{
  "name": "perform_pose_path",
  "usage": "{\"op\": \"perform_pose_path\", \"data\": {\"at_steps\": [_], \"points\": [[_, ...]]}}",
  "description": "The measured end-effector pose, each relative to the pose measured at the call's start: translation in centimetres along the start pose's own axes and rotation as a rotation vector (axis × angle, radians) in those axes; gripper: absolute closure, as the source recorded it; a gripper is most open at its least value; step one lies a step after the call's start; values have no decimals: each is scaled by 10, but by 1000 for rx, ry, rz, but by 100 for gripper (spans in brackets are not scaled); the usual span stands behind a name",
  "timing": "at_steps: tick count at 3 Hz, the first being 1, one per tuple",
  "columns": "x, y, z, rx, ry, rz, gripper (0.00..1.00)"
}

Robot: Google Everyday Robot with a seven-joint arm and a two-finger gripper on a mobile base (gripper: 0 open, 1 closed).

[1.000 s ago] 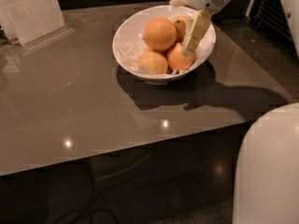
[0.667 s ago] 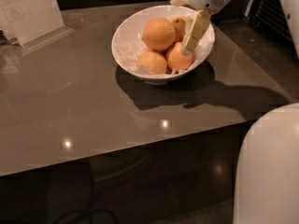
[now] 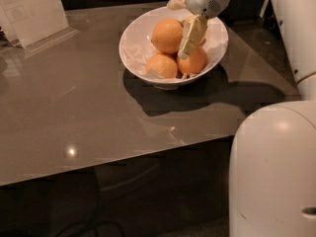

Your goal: Pick orange from white bowl

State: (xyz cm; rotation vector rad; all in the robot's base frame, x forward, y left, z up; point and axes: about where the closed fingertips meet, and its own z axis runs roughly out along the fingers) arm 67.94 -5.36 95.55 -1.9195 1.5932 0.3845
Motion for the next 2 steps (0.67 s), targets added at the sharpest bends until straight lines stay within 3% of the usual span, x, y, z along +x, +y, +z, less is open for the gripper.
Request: {"op": "perform_pose_path", "data": {"at_steps": [1,2], "points": [[-5,-8,27,-49,-46,-11,0],[-6,-15,30,-27,-53,-9,0]]}}
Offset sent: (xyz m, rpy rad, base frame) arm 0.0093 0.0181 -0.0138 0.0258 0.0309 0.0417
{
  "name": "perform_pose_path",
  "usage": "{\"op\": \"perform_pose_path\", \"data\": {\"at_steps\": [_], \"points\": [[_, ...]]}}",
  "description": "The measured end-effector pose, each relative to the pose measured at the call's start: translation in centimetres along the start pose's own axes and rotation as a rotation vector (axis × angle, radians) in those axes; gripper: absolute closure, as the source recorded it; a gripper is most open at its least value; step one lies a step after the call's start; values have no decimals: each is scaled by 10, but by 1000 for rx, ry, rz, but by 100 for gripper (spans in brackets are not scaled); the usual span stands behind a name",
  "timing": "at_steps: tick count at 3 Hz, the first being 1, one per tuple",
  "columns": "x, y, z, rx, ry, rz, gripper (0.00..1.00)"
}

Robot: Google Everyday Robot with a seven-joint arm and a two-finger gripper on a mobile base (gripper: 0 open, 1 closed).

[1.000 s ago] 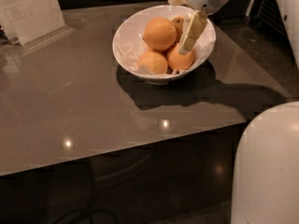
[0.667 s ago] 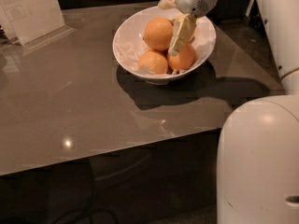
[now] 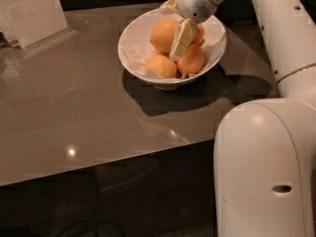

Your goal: Pick orange from white bowl

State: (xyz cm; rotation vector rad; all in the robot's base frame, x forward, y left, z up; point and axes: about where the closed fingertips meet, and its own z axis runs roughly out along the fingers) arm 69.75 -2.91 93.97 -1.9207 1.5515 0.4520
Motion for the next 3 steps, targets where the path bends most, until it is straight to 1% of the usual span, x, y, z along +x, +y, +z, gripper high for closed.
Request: {"op": "perform_pose_path", "data": {"at_steps": [1,3], "points": [[-2,-5,5,12,-7,-1,19],[-2,-5,5,12,-7,-1,65]]}}
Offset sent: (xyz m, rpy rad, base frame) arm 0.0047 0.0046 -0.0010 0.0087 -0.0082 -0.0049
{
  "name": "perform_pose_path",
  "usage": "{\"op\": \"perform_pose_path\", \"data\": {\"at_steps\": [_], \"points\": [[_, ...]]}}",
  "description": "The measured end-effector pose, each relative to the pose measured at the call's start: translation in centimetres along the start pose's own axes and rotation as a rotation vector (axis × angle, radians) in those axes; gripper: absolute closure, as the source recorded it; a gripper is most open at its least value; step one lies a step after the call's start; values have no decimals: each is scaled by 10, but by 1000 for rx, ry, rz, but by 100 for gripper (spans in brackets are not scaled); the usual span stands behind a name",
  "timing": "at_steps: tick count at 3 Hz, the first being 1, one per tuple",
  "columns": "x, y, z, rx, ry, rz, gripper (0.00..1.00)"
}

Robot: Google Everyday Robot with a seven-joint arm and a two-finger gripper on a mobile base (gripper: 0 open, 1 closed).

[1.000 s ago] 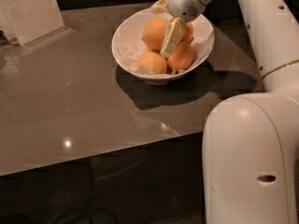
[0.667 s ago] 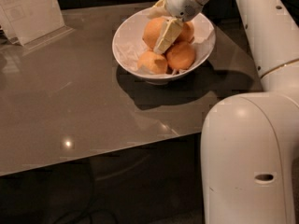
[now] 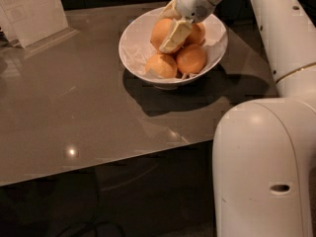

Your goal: Pick orange from white bowl

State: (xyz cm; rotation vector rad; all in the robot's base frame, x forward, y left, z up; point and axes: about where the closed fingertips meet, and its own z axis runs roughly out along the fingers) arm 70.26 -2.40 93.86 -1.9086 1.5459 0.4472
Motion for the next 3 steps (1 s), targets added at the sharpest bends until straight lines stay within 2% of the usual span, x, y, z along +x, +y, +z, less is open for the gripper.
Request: {"op": "perform_pose_path", "data": {"at_steps": [1,2,3], "points": [[0,0,0,0,0,0,89],[0,0,0,0,0,0,100],[-11,-6,-7,42,-59,-27,100]]}}
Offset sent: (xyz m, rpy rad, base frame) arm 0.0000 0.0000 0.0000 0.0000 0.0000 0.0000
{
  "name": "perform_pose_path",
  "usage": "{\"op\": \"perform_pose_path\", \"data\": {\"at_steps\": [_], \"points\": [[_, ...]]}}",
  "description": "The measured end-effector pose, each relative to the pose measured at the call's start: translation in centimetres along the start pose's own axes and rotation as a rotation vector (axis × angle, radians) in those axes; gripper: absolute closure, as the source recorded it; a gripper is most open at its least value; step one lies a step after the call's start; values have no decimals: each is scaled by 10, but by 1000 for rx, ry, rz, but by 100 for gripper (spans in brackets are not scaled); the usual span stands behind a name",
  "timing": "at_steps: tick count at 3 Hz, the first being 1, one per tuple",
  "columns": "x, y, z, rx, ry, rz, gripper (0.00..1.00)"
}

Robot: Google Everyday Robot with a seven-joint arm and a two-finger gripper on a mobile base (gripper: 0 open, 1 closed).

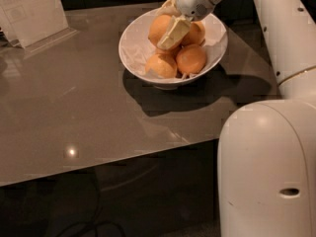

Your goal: Pick orange from white bowl

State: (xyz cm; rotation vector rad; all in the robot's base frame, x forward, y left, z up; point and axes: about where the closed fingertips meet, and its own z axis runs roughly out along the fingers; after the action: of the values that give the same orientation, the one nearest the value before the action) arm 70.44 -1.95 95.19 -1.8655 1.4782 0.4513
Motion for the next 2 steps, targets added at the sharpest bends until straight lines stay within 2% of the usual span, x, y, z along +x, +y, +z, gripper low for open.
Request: {"op": "perform_pose_path", "data": {"at_steps": [1,2], "points": [[-16,8,-30,80,-131,-34,100],[-44,31,-77,212,-266,-72,100]]}}
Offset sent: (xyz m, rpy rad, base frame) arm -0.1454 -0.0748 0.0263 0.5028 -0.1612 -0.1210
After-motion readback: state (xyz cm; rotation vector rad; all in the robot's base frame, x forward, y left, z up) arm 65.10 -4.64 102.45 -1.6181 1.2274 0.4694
